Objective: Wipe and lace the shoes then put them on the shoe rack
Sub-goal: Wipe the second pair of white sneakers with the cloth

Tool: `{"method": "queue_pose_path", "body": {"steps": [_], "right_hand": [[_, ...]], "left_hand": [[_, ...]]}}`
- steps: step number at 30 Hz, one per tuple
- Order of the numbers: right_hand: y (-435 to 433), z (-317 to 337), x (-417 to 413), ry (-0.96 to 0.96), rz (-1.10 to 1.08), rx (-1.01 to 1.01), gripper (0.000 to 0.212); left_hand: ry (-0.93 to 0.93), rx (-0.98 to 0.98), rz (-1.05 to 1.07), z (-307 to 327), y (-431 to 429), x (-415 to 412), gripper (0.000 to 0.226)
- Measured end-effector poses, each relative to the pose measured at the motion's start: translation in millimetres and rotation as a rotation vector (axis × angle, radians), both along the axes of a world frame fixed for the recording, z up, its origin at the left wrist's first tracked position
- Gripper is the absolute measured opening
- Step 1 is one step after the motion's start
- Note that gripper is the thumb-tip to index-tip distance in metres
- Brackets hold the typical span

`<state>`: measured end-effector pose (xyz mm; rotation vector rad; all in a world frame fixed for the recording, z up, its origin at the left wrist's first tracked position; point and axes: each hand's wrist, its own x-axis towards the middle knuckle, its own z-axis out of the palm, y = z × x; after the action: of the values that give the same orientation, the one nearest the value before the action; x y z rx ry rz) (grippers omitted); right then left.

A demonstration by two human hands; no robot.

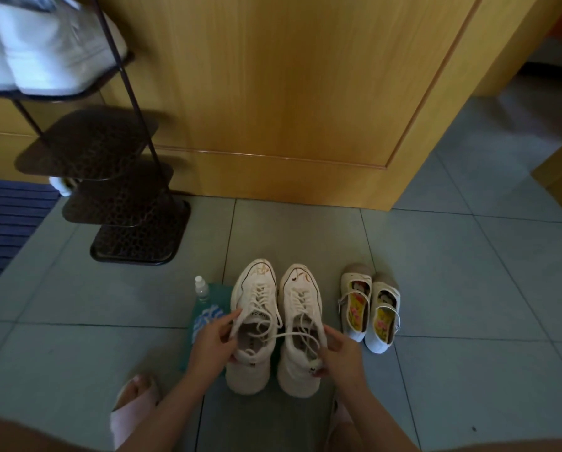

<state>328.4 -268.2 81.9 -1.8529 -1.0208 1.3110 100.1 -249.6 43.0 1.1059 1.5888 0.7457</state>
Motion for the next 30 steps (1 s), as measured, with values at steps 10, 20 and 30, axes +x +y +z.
{"method": "queue_pose_path", "body": {"steps": [10,20,30], "right_hand": [[-2.5,-11.9,-3.6,-0.002,0.039,-0.05,0.037],[5.4,-14.0,0.1,-0.107,0.113,-0.113,0.036],[41.8,19.4,-31.3,-0.133,0.094,0.032,0.051]], "left_hand": [[-0.004,-0.013,-0.04,-2.4,-7.1,-8.7,0.054],[-0.016,-0.042,-0.014,-6.7,-7.6,-9.0,0.054],[0.181,-0.021,-0.052,12.6,8.8,-16.7,0.043]]}}
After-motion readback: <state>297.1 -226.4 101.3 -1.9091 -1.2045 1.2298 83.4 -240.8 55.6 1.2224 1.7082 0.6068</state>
